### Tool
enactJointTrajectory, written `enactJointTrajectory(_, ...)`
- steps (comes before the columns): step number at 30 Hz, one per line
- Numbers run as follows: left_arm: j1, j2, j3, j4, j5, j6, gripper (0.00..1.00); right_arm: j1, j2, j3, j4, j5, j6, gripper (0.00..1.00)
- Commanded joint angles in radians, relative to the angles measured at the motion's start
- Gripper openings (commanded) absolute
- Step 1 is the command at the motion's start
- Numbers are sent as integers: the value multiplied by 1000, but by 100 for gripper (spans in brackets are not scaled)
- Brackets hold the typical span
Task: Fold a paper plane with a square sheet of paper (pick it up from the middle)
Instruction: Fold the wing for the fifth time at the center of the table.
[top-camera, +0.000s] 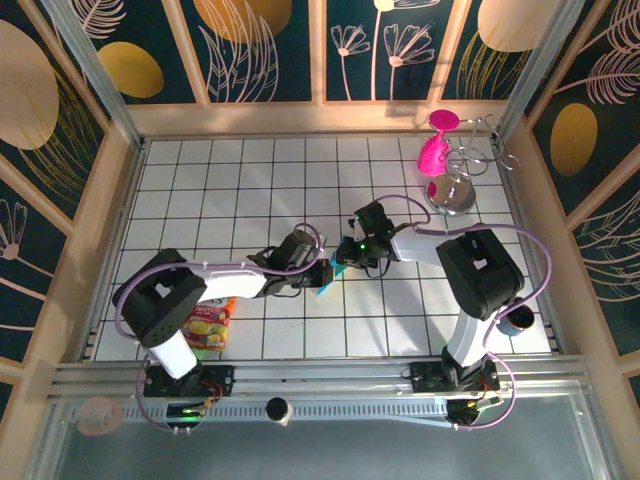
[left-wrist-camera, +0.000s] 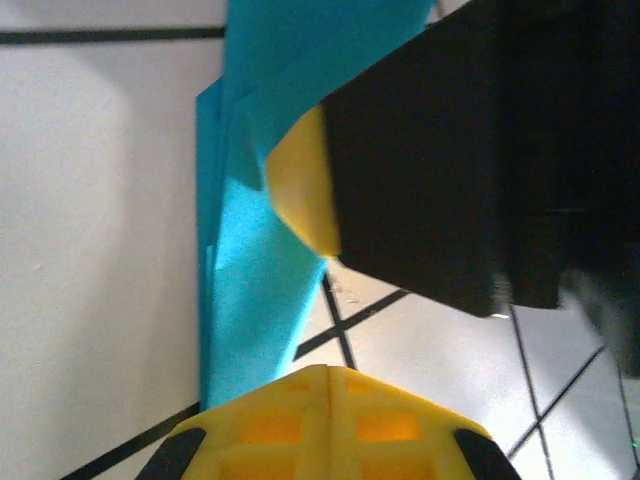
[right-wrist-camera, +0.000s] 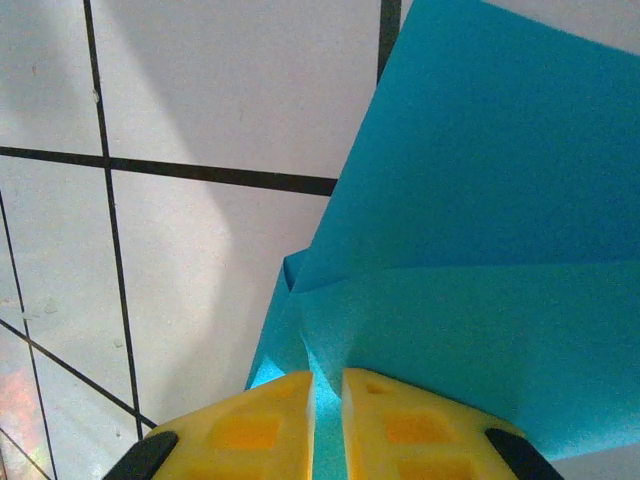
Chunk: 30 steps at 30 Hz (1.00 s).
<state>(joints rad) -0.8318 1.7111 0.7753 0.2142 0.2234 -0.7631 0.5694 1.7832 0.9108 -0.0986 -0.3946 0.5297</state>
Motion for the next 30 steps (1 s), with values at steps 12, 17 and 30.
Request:
enactJointTrajectory(12,6,60,-55,42,-26,-74,0,-71,-190,-1,-79,159,-56,47)
enactJointTrajectory(17,6,64,-74,70,-9,-82,0,-128,-181,-49,-75,155,-101,55)
enactJointTrajectory(30,11,62,-106,91,-5,-122,0,-93,0,89,-149,100,-223,56)
